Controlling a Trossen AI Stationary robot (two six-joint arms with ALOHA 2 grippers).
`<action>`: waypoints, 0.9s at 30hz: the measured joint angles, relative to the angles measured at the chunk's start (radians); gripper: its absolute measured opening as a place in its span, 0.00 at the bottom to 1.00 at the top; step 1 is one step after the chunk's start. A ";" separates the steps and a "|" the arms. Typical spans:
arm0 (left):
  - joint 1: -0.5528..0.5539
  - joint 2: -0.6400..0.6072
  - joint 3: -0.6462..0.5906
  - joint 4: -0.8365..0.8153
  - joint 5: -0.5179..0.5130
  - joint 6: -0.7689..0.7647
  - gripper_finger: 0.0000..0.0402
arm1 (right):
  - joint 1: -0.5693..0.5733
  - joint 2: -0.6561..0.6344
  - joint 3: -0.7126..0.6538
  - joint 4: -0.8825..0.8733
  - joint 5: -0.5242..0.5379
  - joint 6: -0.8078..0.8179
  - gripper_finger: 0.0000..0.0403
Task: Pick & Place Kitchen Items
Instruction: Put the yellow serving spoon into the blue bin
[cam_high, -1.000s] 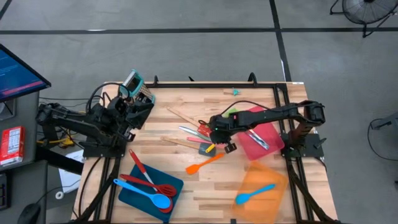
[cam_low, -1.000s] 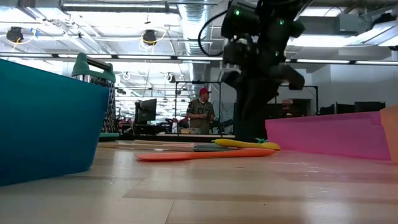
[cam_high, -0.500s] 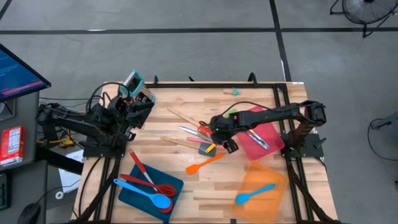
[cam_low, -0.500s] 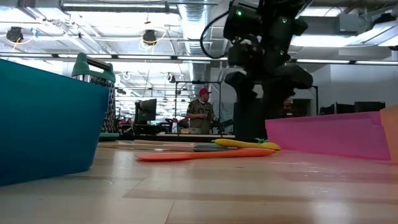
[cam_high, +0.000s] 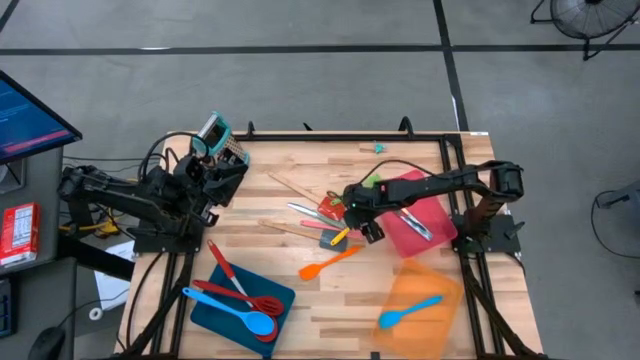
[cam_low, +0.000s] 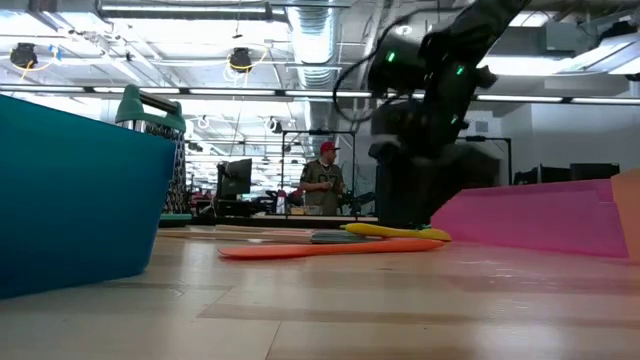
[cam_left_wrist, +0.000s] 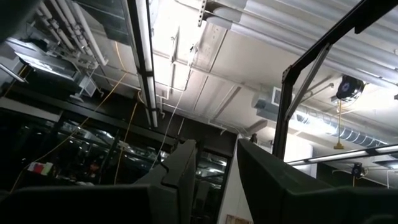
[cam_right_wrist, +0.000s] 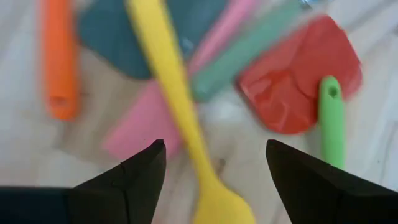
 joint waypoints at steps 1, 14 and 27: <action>0.000 0.000 0.000 -0.001 0.000 0.000 0.26 | -0.011 0.022 0.004 0.010 0.000 0.000 0.67; 0.000 0.000 0.000 -0.004 0.000 -0.002 0.26 | -0.027 0.129 0.020 -0.058 -0.016 0.016 0.57; 0.000 0.000 0.000 -0.011 0.001 -0.003 0.26 | -0.026 0.137 0.054 -0.067 -0.021 0.051 0.07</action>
